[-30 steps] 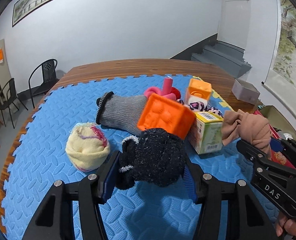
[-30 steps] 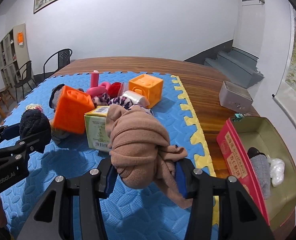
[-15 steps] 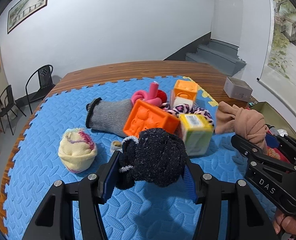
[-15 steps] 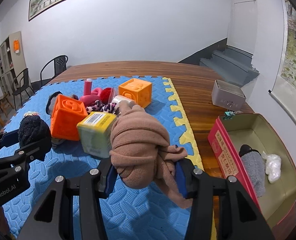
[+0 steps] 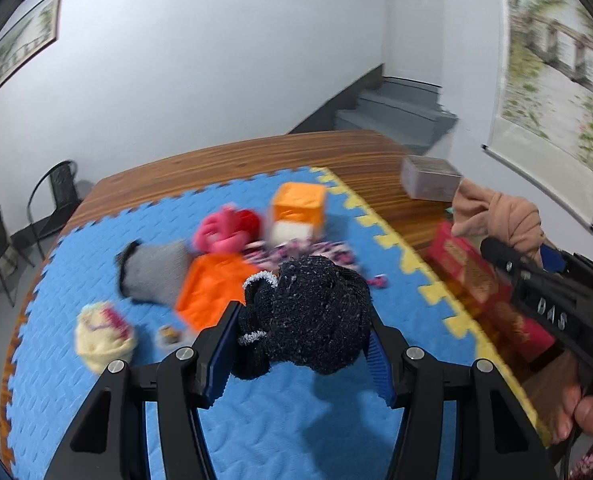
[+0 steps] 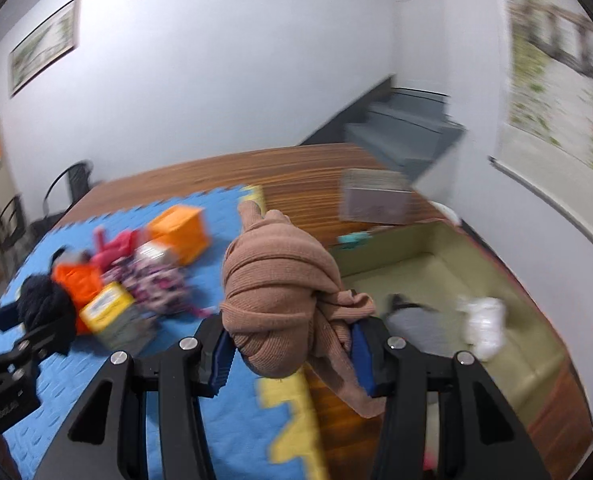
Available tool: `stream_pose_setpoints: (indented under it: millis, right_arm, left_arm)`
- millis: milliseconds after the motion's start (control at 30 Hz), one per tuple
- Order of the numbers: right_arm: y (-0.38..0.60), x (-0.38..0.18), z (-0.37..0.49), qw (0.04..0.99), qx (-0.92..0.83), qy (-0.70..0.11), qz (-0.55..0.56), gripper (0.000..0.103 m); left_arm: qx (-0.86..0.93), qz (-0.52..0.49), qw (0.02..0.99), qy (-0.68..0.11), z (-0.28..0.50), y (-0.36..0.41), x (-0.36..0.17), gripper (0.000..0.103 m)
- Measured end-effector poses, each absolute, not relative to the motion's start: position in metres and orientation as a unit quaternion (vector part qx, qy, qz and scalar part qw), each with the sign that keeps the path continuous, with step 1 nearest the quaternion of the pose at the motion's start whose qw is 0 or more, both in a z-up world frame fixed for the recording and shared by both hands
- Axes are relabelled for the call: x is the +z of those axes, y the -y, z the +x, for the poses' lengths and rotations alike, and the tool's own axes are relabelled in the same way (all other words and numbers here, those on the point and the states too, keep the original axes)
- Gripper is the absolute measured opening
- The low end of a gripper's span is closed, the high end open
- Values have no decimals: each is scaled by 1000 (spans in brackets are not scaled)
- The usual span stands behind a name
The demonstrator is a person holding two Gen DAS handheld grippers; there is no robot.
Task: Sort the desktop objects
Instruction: 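Carry the hat and stocking into the red tin box and release both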
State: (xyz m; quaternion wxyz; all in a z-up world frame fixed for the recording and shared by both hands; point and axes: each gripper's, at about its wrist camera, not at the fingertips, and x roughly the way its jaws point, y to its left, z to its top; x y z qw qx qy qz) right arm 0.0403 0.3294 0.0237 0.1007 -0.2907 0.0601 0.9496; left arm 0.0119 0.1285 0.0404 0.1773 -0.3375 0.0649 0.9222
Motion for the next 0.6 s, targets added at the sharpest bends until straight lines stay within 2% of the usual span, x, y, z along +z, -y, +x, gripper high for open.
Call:
stream_pose_setpoints:
  millis: [333,600]
  right_arm:
    - [-428,24,68,208,931,-127,-273,53]
    - [-455,12,72,235,920,-146,-279,55]
  left_arm:
    - [902,-326,272,-83,5,-220,58,59]
    - [884,-324,326,-85,-10,-290,65,59]
